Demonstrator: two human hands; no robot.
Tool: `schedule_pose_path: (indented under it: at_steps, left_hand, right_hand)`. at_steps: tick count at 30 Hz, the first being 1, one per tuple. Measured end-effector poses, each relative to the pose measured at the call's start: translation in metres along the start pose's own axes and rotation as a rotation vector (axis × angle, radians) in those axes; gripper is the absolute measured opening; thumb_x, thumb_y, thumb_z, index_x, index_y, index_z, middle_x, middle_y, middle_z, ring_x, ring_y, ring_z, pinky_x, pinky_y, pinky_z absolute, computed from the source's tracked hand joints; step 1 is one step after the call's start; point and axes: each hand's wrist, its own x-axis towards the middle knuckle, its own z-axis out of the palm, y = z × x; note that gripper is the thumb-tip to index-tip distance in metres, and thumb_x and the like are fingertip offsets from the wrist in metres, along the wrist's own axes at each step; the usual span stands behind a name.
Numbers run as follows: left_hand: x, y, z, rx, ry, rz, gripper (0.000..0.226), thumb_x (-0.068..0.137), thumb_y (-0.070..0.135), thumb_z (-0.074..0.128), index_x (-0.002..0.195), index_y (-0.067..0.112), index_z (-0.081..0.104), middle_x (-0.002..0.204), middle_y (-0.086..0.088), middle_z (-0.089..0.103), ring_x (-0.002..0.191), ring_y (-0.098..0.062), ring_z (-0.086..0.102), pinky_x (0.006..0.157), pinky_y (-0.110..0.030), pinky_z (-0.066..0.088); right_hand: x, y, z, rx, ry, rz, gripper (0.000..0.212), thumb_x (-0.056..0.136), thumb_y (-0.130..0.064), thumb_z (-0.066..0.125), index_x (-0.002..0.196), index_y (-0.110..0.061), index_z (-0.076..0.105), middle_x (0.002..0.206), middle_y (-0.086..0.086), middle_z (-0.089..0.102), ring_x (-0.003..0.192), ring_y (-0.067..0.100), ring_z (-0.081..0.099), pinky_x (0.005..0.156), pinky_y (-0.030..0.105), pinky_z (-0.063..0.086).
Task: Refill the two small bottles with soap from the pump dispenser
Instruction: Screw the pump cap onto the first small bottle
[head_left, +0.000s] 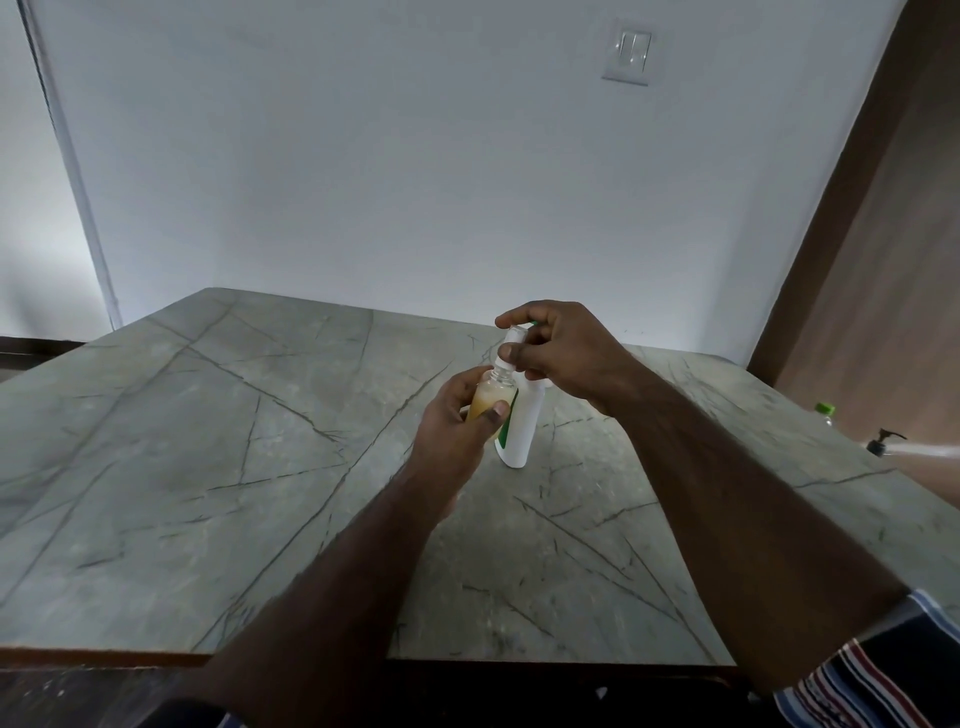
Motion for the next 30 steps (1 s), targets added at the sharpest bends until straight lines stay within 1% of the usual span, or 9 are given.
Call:
schedule_pose_path:
  at_steps: [6, 9, 15, 18, 23, 27, 30]
  left_hand:
    - [0.002, -0.002, 0.0, 0.003, 0.001, -0.005, 0.042, 0.094, 0.017, 0.066, 0.134, 0.026, 0.056, 0.129, 0.005, 0.062, 0.117, -0.02, 0.059, 0.102, -0.05, 0.051]
    - [0.002, -0.002, 0.0, 0.002, 0.003, -0.012, 0.042, 0.094, 0.017, 0.066, 0.134, 0.026, 0.056, 0.129, 0.005, 0.062, 0.117, -0.02, 0.059, 0.101, -0.05, 0.051]
    - [0.002, -0.003, -0.001, -0.011, -0.004, 0.003, 0.04, 0.094, 0.017, 0.066, 0.132, 0.027, 0.057, 0.126, 0.005, 0.064, 0.115, -0.02, 0.061, 0.1, -0.05, 0.052]
    - [0.001, -0.003, -0.002, -0.023, -0.01, 0.009, 0.04, 0.094, 0.017, 0.066, 0.132, 0.027, 0.058, 0.125, 0.006, 0.065, 0.114, -0.019, 0.062, 0.1, -0.05, 0.053]
    - [0.001, -0.005, -0.003, -0.027, -0.042, 0.032, 0.039, 0.095, 0.016, 0.064, 0.132, 0.027, 0.059, 0.125, 0.003, 0.065, 0.116, -0.021, 0.061, 0.101, -0.052, 0.051]
    - [0.001, -0.005, -0.003, -0.019, -0.047, 0.043, 0.037, 0.095, 0.016, 0.063, 0.13, 0.028, 0.06, 0.123, 0.005, 0.066, 0.113, -0.019, 0.062, 0.1, -0.052, 0.052]
    - [0.001, -0.004, -0.003, -0.017, -0.046, 0.035, 0.038, 0.096, 0.016, 0.062, 0.132, 0.028, 0.058, 0.124, 0.006, 0.065, 0.113, -0.017, 0.061, 0.101, -0.05, 0.051]
  right_hand:
    - [0.001, 0.001, 0.001, -0.009, 0.003, 0.005, 0.034, 0.084, -0.02, 0.073, 0.117, -0.022, 0.067, 0.09, 0.001, 0.073, 0.082, 0.025, 0.071, 0.082, 0.047, 0.059]
    - [0.001, 0.001, 0.002, -0.015, 0.006, 0.006, 0.033, 0.083, -0.021, 0.073, 0.116, -0.022, 0.067, 0.088, 0.0, 0.074, 0.082, 0.025, 0.071, 0.082, 0.046, 0.059]
    - [0.002, 0.0, 0.007, -0.05, 0.056, 0.01, 0.03, 0.081, -0.028, 0.074, 0.11, -0.024, 0.069, 0.082, -0.006, 0.073, 0.072, 0.016, 0.07, 0.081, 0.042, 0.059]
    - [0.001, -0.001, 0.008, -0.06, 0.051, 0.007, 0.029, 0.082, -0.028, 0.073, 0.11, -0.024, 0.068, 0.083, -0.006, 0.072, 0.072, 0.016, 0.07, 0.08, 0.042, 0.059]
    - [0.001, -0.004, 0.002, -0.039, -0.038, 0.001, 0.032, 0.085, -0.014, 0.068, 0.116, -0.02, 0.066, 0.096, 0.002, 0.07, 0.086, 0.024, 0.069, 0.084, 0.046, 0.058]
    - [-0.001, -0.008, -0.003, 0.0, -0.119, 0.02, 0.04, 0.086, -0.001, 0.063, 0.123, -0.018, 0.062, 0.103, 0.004, 0.07, 0.096, 0.02, 0.066, 0.089, 0.044, 0.057]
    - [-0.002, -0.01, -0.004, 0.025, -0.167, 0.035, 0.042, 0.089, 0.002, 0.058, 0.127, -0.018, 0.058, 0.106, 0.006, 0.069, 0.099, 0.024, 0.066, 0.088, 0.042, 0.058]
